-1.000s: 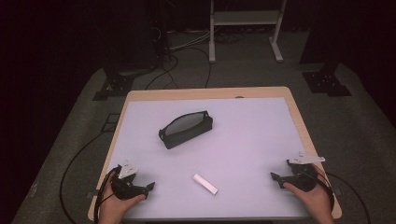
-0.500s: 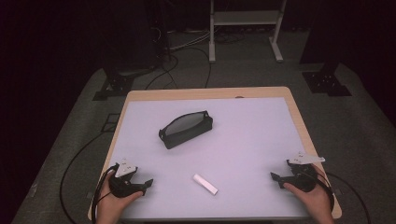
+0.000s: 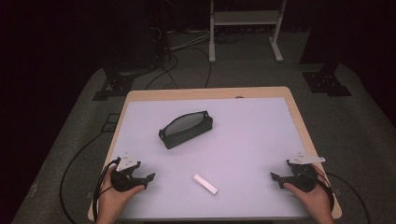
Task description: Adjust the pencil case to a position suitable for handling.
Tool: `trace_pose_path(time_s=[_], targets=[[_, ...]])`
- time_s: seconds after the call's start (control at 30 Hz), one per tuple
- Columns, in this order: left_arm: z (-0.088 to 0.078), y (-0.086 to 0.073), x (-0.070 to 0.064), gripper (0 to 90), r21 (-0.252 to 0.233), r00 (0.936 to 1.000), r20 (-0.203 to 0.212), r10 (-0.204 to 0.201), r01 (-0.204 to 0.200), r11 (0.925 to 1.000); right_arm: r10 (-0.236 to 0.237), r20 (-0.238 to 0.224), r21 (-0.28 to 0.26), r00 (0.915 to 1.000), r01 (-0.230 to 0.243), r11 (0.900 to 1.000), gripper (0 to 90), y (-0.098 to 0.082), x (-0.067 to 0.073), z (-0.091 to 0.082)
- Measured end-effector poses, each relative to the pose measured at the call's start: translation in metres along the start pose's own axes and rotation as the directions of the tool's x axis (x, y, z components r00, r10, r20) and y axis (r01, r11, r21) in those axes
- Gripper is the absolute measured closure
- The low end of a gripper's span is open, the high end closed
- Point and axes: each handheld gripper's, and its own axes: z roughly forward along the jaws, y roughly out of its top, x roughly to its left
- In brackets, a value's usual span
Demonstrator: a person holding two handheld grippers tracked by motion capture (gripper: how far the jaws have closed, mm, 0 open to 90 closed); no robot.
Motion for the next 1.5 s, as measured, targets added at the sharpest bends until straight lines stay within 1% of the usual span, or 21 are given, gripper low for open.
trace_pose_path(time_s=[0.1,0.13,0.2,0.43,0.63,0.77,0.87,0.9,1.0,1.1,1.3,1.37,1.43,1.47,1.5], targets=[[0.001,0.004,-0.001,22.7,-0.004,1.0000,0.002,0.009,-0.009,0.9999,0.001,-0.001,0.000,1.0000,-0.001,1.000,12.8,0.000,0.000,0.000],[0.003,0.007,-0.002,22.6,-0.007,0.9998,0.003,0.021,-0.021,0.9998,0.000,0.000,0.000,1.0000,0.000,1.000,12.8,0.000,0.000,0.000],[0.003,0.010,-0.003,22.7,-0.009,0.9996,0.006,0.029,-0.029,0.9995,0.001,-0.001,0.000,1.0000,-0.001,1.000,12.8,0.000,0.000,0.000],[0.003,0.017,-0.002,25.8,-0.014,0.9992,0.018,0.036,-0.036,0.9993,0.002,-0.001,0.000,1.0000,-0.002,1.000,12.8,0.000,0.000,0.000],[0.001,0.023,0.002,28.0,-0.026,0.9989,0.016,0.044,-0.044,0.9987,0.002,-0.002,0.000,1.0000,-0.002,1.000,12.8,0.000,0.000,0.000],[0.001,0.028,0.004,31.2,-0.030,0.9986,0.017,0.051,-0.050,0.9983,0.002,-0.002,0.000,1.0000,-0.002,1.000,12.8,0.000,0.000,0.000],[0.001,0.033,0.005,32.6,-0.032,0.9977,0.021,0.064,-0.063,0.9975,0.002,-0.002,0.000,1.0000,-0.002,1.000,12.9,0.000,0.000,0.000],[0.001,0.037,0.005,33.7,-0.041,0.9975,0.025,0.066,-0.065,0.9970,0.002,-0.002,0.000,1.0000,-0.002,1.000,12.9,0.000,0.000,0.000],[0.002,0.041,0.006,34.7,-0.044,0.9971,0.026,0.071,-0.070,0.9966,0.002,-0.002,0.000,1.0000,-0.002,1.000,12.9,0.000,0.000,0.000],[0.005,0.048,0.008,36.0,-0.059,0.9968,0.033,0.073,-0.071,0.9957,0.003,-0.003,0.000,1.0000,-0.003,1.000,12.8,0.000,0.000,0.000],[0.009,0.057,0.010,37.9,-0.071,0.9961,0.031,0.083,-0.080,0.9942,0.003,-0.003,0.000,1.0000,-0.003,1.000,12.9,0.000,0.000,0.000],[0.010,0.059,0.010,38.4,-0.078,0.9963,0.032,0.080,-0.078,0.9940,0.003,-0.003,0.000,1.0000,-0.003,1.000,12.8,0.000,0.000,0.000],[0.011,0.064,0.012,38.9,-0.084,0.9960,0.029,0.085,-0.082,0.9930,0.003,-0.003,0.000,1.0000,-0.003,1.000,12.9,0.000,0.000,0.000],[0.011,0.064,0.012,39.2,-0.084,0.9960,0.029,0.085,-0.082,0.9930,0.003,-0.003,0.000,1.0000,-0.003,1.000,12.9,0.000,-0.001,0.000],[0.012,0.068,0.013,39.5,-0.089,0.9953,0.029,0.092,-0.089,0.9920,0.003,-0.003,0.000,1.0000,-0.003,1.000,12.9,0.000,-0.001,0.000]])
